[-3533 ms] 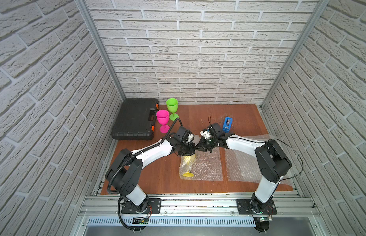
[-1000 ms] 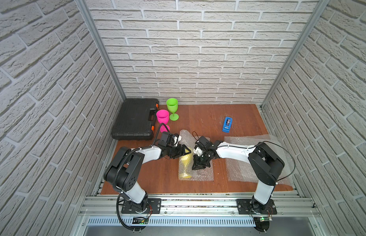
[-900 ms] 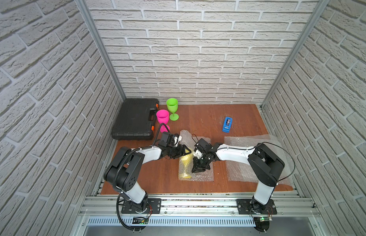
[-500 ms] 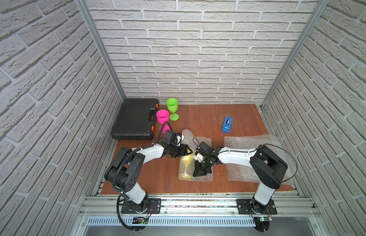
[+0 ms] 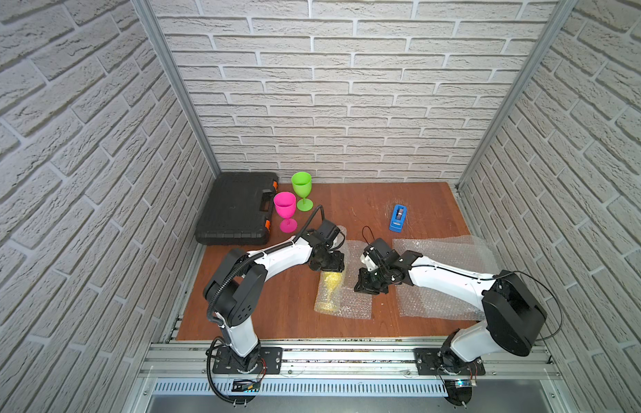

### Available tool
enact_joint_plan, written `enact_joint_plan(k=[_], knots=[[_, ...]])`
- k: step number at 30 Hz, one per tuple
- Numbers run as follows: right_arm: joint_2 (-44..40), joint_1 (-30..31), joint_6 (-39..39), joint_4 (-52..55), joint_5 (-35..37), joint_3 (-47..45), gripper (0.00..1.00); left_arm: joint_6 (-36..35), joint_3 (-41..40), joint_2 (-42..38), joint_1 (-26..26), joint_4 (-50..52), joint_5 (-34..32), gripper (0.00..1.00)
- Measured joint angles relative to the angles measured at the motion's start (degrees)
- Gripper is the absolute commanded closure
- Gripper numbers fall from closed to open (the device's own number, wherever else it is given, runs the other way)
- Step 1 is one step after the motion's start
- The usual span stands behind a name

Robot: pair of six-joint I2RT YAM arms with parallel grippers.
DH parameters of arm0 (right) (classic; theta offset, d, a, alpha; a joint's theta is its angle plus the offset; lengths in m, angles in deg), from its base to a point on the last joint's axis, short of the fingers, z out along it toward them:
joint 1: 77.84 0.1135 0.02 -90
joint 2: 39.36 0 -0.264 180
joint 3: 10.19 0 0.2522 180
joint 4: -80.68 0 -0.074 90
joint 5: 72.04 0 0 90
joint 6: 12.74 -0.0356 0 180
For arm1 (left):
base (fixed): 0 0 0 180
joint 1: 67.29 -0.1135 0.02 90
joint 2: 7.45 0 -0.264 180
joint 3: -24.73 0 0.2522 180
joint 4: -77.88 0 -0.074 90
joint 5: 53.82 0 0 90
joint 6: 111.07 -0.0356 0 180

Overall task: Wrap wine glasses in bubble wrap
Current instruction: Wrap the wine glass in bubble wrap.

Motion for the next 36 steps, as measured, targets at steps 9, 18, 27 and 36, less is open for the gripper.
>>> enact_joint_plan(k=[9, 18, 27, 36], knots=[[-0.2, 0.0, -5.7, -16.7, -5.3, -5.4, 0.61, 3.2, 9.1, 5.6, 4.4, 9.5, -7.9, 0.29], [2.1, 0.0, -6.2, -19.1, -5.6, -5.4, 0.81, 4.5, 9.5, 5.9, 4.9, 10.3, -9.9, 0.20], [2.3, -0.3, -6.0, -18.0, -4.6, -5.4, 0.93, 4.1, 7.4, 4.2, 4.5, 10.5, -11.1, 0.02], [2.3, -0.9, -6.0, -17.5, -4.2, -5.6, 0.95, 2.9, 4.3, -2.9, 2.4, 8.5, -9.7, 0.02]])
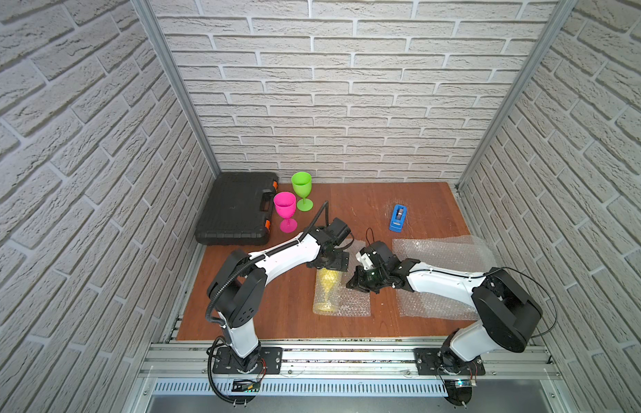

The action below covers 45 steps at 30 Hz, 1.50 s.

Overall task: Wrap wine glasses in bubble wrap
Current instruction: Wrap the wine glass in bubble wrap.

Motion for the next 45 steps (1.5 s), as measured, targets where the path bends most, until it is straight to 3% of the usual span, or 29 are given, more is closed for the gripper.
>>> enact_joint_plan(k=[8, 15, 18, 23, 28, 35, 45], knots=[[-1.7, -0.8, 0.1, 0.9, 0.9, 0.0, 0.77, 0.2, -5.2, -1.7, -3.1, -4.8, 4.1, 0.17], [-0.6, -1.2, -0.2, -1.3, -0.3, 2.3, 0.64, 0.2, -5.8, -2.0, -3.5, -6.3, 5.8, 0.20], [2.0, -1.2, -0.7, -3.0, -0.6, 4.6, 0.65, 0.2, -5.8, -2.0, -3.5, -6.5, 6.1, 0.18], [5.8, -1.6, -0.6, -1.8, 1.2, 7.9, 0.71, 0.0, -5.7, -2.0, -3.5, -5.9, 5.4, 0.04], [6.3, -2.9, -0.5, -0.7, 2.2, 8.0, 0.73, -1.1, -4.2, -0.6, -3.5, -2.8, 4.3, 0.02], [6.2, -4.1, 0.2, 0.8, 3.2, 7.9, 0.73, -2.4, -2.4, 4.7, -3.3, -0.5, 2.8, 0.05], [8.2, -4.0, 0.5, 0.2, -0.3, 9.0, 0.72, -3.3, -3.8, 4.2, -3.2, -1.8, 2.1, 0.23]])
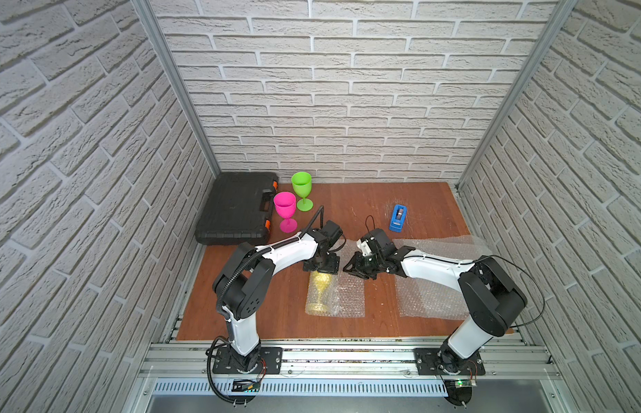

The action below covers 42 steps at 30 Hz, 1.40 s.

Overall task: Wrap wine glasses in bubble wrap
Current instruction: Wrap the wine glass in bubble wrap.

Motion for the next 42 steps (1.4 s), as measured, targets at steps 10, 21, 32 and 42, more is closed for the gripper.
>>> enact_joint_plan(k=[10, 21, 32, 42], knots=[[8.8, 1.9, -0.5, -2.6, -4.7, 6.2, 0.84, -0.3, -11.6, -8.8, -5.4, -8.4, 8.5, 0.27], [15.1, 7.1, -2.4, -4.2, -6.9, 10.8, 0.87, -0.5, -19.4, -14.9, -12.1, -14.5, 16.6, 0.30], [11.9, 13.6, -3.7, -2.6, -7.0, 5.4, 0.88, 0.1, -19.3, -14.1, -11.7, -14.6, 13.8, 0.31], [8.9, 17.3, -3.4, -1.2, -7.6, 1.9, 0.88, 0.1, -13.9, -10.4, -7.7, -10.1, 7.5, 0.32]])
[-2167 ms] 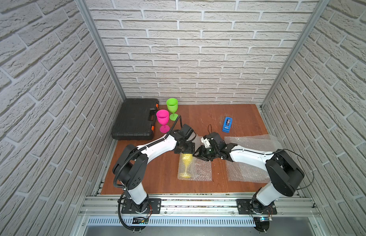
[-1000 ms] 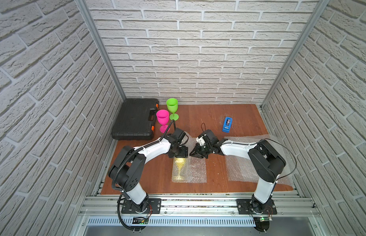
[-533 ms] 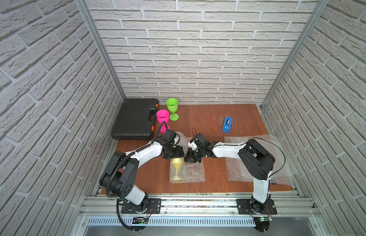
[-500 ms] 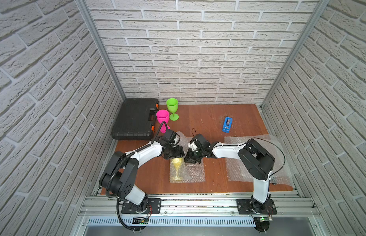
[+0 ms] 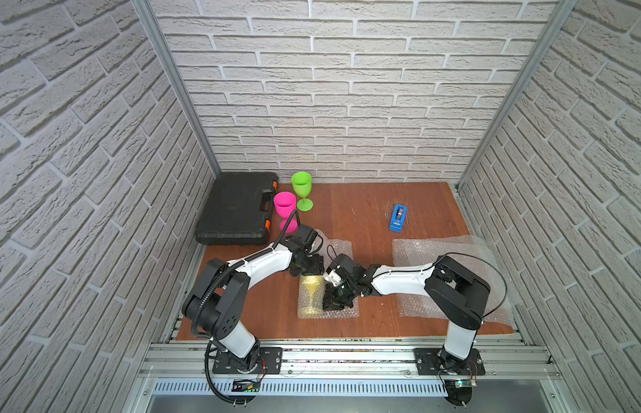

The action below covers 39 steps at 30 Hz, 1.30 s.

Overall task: Wrap wine glasses in bubble wrap
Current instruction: Wrap the wine glass in bubble wrap.

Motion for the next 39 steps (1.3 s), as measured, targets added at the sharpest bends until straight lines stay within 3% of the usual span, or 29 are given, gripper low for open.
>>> enact_joint_plan(k=[7, 13, 18, 26, 39], knots=[[-5.2, -2.7, 1.8, 3.2, 0.2, -3.6, 0.88, -0.2, 4.8, 3.5, 3.0, 3.7, -4.3, 0.32], [-6.8, -12.0, 3.9, 3.6, 1.0, -2.1, 0.87, -0.4, 5.4, 4.0, 3.7, 4.1, -4.7, 0.35], [0.5, -18.1, 5.8, 2.1, 0.1, 5.5, 0.87, -1.0, 5.5, 4.0, 3.8, 4.1, -4.4, 0.36], [13.2, -18.9, 7.3, 0.8, -2.9, 17.2, 0.88, -2.3, 5.7, 4.1, 3.8, 4.1, -3.2, 0.37], [21.0, -23.6, 5.8, -3.4, -3.9, 28.8, 0.90, -2.0, 8.2, 6.2, 4.0, 7.0, -3.8, 0.39]])
